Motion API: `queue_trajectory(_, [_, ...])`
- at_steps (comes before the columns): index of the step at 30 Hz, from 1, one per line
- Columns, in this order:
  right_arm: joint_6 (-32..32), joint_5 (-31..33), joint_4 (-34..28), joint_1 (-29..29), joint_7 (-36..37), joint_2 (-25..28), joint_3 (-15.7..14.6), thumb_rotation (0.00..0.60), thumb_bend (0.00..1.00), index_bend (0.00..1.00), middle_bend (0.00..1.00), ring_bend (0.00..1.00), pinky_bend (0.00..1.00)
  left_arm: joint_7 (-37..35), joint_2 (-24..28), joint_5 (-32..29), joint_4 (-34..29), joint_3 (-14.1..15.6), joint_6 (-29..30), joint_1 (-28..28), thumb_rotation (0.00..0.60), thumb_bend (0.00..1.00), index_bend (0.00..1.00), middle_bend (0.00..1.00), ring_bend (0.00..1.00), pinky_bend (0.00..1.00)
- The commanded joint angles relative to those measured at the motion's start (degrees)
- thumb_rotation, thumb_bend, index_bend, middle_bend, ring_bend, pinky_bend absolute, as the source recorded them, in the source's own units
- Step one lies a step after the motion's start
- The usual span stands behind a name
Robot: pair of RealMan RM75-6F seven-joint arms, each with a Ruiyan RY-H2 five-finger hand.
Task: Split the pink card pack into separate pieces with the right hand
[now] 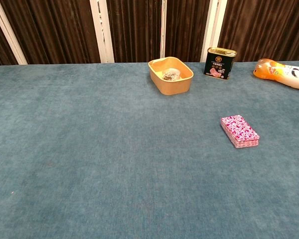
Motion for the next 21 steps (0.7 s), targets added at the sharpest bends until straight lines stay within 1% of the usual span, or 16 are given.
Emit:
queue_trajectory(1, [0.1, 0.0, 0.1, 0.0, 0.0, -0.1, 0.0, 0.600, 0.36, 0.00, 0.00, 0.00, 0.00, 0.0, 0.0, 0.0, 0.0, 0.0, 0.0, 0.0, 0.600, 0.00, 0.00, 0.00, 0.00, 0.00])
queue_trajectory(10, [-0.4, 0.5, -0.5, 0.0, 0.5, 0.5, 0.0, 0.600, 0.36, 0.00, 0.00, 0.00, 0.00, 0.1, 0.0, 0.0, -0.2, 0.0, 0.5, 0.2, 0.600, 0.00, 0.00, 0.00, 0.00, 0.00])
queue_trajectory(14, [-1.2, 0.7, -1.2, 0.2, 0.4, 0.8, -0.1, 0.600, 0.31, 0.00, 0.00, 0.00, 0.00, -0.3, 0.0, -0.4, -0.3, -0.1, 0.3, 0.2, 0.600, 0.00, 0.00, 0.00, 0.00, 0.00])
queue_trajectory(18, [-1.7, 0.3, -1.9, 0.8, -0.2, 1.1, 0.0, 0.600, 0.30, 0.00, 0.00, 0.00, 0.00, -0.6, 0.3, -0.4, -0.3, -0.1, -0.1, 0.1, 0.600, 0.00, 0.00, 0.00, 0.00, 0.00])
queue_trajectory(21, [-3.5, 0.0, -3.0, 2.0, -0.1, 1.8, 0.0, 0.600, 0.29, 0.00, 0.00, 0.00, 0.00, -0.9, 0.4, -0.6, -0.6, 0.0, -0.4, 0.1, 0.600, 0.00, 0.00, 0.00, 0.00, 0.00])
